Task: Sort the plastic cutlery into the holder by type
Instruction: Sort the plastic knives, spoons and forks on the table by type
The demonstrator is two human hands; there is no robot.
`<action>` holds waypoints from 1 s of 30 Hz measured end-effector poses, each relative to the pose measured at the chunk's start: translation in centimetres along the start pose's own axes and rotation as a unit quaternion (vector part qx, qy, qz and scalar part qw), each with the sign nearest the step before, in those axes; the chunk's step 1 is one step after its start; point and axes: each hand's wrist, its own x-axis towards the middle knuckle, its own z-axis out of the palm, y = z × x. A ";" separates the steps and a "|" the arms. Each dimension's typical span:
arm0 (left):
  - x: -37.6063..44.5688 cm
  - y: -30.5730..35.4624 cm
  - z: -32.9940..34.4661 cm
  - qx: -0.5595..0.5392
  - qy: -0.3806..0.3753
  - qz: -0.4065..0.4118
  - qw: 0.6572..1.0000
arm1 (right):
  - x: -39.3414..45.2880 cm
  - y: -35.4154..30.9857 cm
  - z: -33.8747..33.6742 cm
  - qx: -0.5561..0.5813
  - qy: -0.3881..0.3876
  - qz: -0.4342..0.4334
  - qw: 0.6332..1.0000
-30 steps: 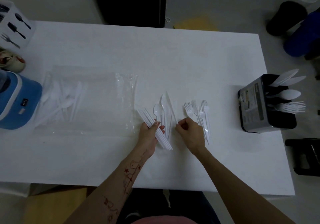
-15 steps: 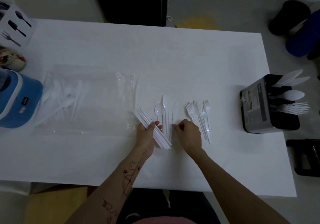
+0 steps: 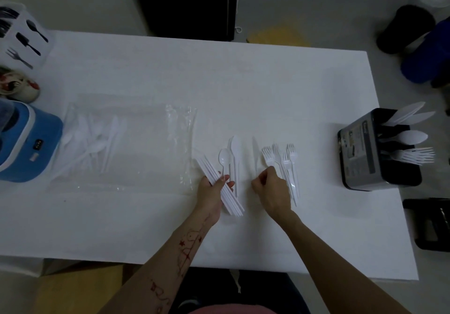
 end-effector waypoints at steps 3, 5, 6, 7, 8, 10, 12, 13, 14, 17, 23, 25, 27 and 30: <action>0.1 0.0 0.1 0.000 -0.004 0.003 1.000 | -0.1 0.8 -0.4 0.071 -0.014 -0.058 0.996; 0.1 0.0 0.2 -0.002 -0.007 0.008 1.000 | -0.4 1.0 -0.4 0.102 -0.008 -0.095 0.990; 0.1 0.1 0.3 -0.004 -0.007 0.009 1.000 | -0.5 0.9 -0.4 0.109 -0.003 -0.109 0.988; 0.1 0.1 0.3 -0.006 -0.007 0.010 1.000 | -0.6 0.9 -0.3 0.112 0.001 -0.118 0.987; 0.1 0.1 0.3 -0.006 -0.006 0.011 1.000 | -0.7 0.8 -0.1 0.115 0.003 -0.123 0.986; 0.1 0.2 0.2 -0.003 -0.003 0.010 1.000 | -0.7 0.6 0.1 0.112 0.002 -0.120 0.986; 0.2 0.2 0.1 -0.003 -0.003 0.008 1.000 | -0.8 0.2 0.2 0.108 -0.005 -0.109 0.988; 0.2 0.2 0.1 -0.004 -0.005 0.008 1.000 | -0.8 -0.1 0.3 0.111 -0.013 -0.101 0.989; 0.2 0.2 0.0 -0.006 -0.007 0.008 1.000 | -0.7 -0.3 0.4 0.118 -0.024 -0.090 0.989; 0.1 0.3 -0.1 -0.010 -0.012 0.011 1.000 | -0.5 -0.7 0.5 0.150 -0.058 -0.060 0.985; 0.2 0.2 -0.5 -0.003 -0.026 0.014 1.000 | -0.6 -1.2 0.1 0.222 -0.079 -0.042 0.971; 0.2 0.2 -0.5 0.009 -0.041 0.021 0.999 | -0.6 -1.2 0.0 0.230 -0.108 -0.035 0.967; 0.3 0.3 -0.5 0.003 -0.051 0.021 0.998 | -0.6 -1.3 0.0 0.234 -0.127 -0.024 0.964; 0.3 0.3 -0.6 -0.020 -0.045 0.023 0.999 | -0.3 -1.4 0.0 0.215 -0.109 -0.002 0.970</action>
